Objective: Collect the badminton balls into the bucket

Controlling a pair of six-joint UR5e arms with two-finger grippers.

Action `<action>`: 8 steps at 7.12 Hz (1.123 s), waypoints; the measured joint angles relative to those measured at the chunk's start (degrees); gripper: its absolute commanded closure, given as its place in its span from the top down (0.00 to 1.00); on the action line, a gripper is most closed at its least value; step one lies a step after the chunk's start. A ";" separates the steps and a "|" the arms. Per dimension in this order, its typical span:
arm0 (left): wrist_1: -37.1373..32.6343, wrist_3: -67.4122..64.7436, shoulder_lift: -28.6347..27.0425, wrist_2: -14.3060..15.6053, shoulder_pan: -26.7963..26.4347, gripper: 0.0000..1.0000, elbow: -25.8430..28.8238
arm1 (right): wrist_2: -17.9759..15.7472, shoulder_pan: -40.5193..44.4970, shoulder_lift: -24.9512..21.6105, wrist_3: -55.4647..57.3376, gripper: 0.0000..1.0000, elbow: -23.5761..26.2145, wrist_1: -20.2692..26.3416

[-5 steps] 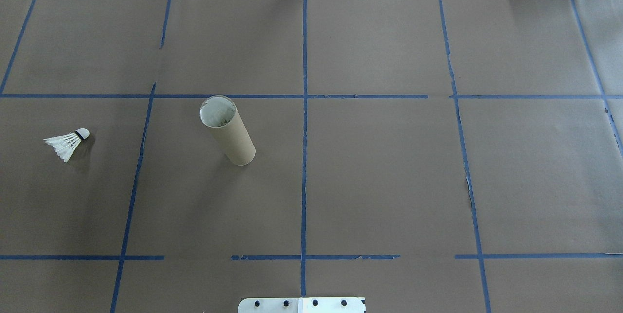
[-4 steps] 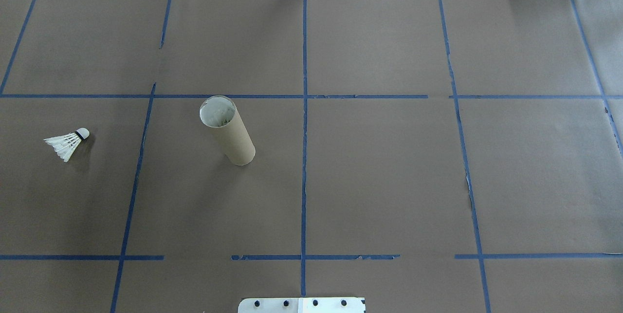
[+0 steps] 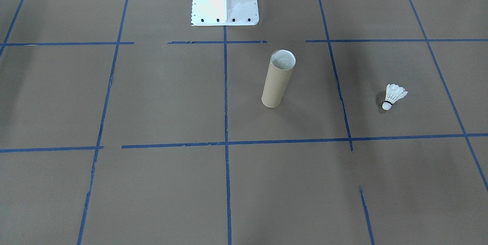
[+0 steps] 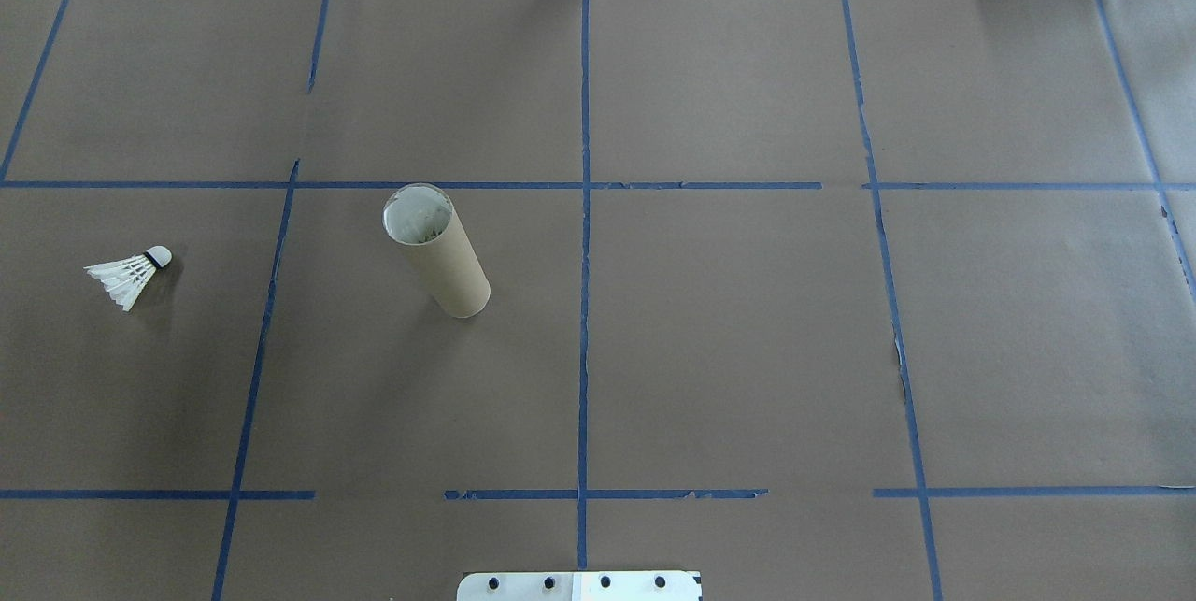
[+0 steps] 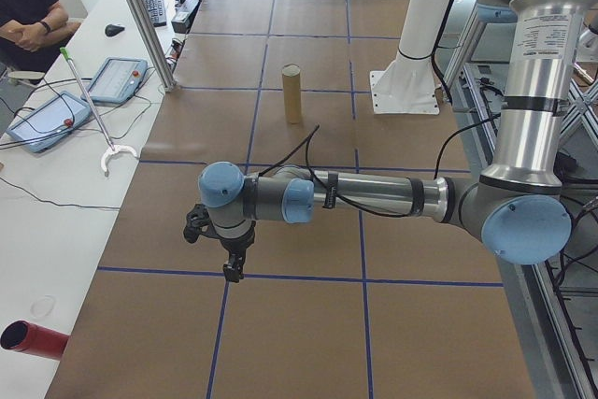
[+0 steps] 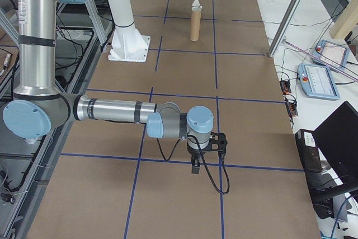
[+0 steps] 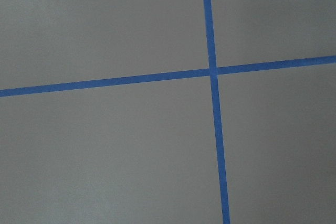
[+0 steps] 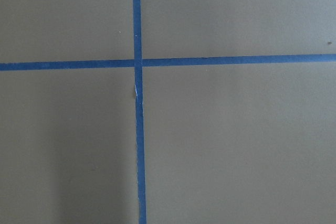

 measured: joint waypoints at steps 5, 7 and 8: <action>-34.73 -44.92 6.75 2.04 12.19 1.00 -5.18 | 0.00 0.00 0.00 0.00 1.00 0.00 0.00; -52.47 -63.96 13.24 2.17 17.58 1.00 -5.07 | 0.00 0.00 0.00 0.00 1.00 0.00 0.00; -58.86 -71.94 15.35 2.22 19.90 1.00 -4.76 | 0.00 0.00 0.00 0.00 1.00 0.00 0.00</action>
